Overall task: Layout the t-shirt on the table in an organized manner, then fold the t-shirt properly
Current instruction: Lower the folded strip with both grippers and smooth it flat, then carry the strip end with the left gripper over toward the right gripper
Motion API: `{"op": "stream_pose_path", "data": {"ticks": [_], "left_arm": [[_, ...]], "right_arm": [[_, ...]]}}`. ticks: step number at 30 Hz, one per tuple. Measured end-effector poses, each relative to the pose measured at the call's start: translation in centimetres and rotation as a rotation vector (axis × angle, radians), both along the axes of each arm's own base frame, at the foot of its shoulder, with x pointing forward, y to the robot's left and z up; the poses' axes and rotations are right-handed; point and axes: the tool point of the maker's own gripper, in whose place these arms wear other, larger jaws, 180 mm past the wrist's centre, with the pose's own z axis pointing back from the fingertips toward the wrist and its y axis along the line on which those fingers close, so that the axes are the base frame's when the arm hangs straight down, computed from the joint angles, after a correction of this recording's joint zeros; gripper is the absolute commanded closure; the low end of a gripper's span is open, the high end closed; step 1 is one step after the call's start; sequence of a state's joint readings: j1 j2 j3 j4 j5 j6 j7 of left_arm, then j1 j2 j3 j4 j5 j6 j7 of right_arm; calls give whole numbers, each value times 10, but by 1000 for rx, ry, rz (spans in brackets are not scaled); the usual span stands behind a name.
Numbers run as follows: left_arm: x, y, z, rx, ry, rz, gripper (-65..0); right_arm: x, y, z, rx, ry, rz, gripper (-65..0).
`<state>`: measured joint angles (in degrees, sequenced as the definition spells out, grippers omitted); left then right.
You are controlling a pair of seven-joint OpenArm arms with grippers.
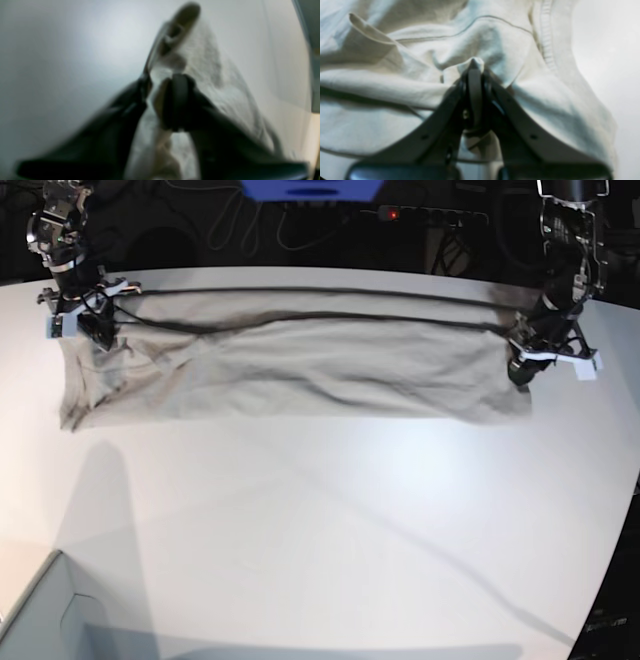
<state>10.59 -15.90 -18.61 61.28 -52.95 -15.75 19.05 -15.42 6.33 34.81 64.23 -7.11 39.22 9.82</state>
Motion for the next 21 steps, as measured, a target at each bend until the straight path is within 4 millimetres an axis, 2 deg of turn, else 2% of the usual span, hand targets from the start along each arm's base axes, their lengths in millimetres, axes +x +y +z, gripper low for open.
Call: {"op": "stream_pose_path", "data": {"ticks": [1,6,10,13,18,21], "left_arm": [[2,-4,-1,-13,-5,-13,0],[6,-4,-2,-24,-7,-18,0],[6,-9,13,17,-4,-70,0],[12,-20,47,46,-89,-119,0],[37,-26,114,84,-280,-127,0],[38,-30,131,89,-326,-125,0]], "right_arm": [[0,0,0,0,0,0,0],[0,0,0,0,-1,0,0],[0,0,0,-2,3,2,0],[1,1,-2,-34,14,30,0],[5,2,-1,-52,14,44,0],[11,4,-1,-53,9,47,0]]}}
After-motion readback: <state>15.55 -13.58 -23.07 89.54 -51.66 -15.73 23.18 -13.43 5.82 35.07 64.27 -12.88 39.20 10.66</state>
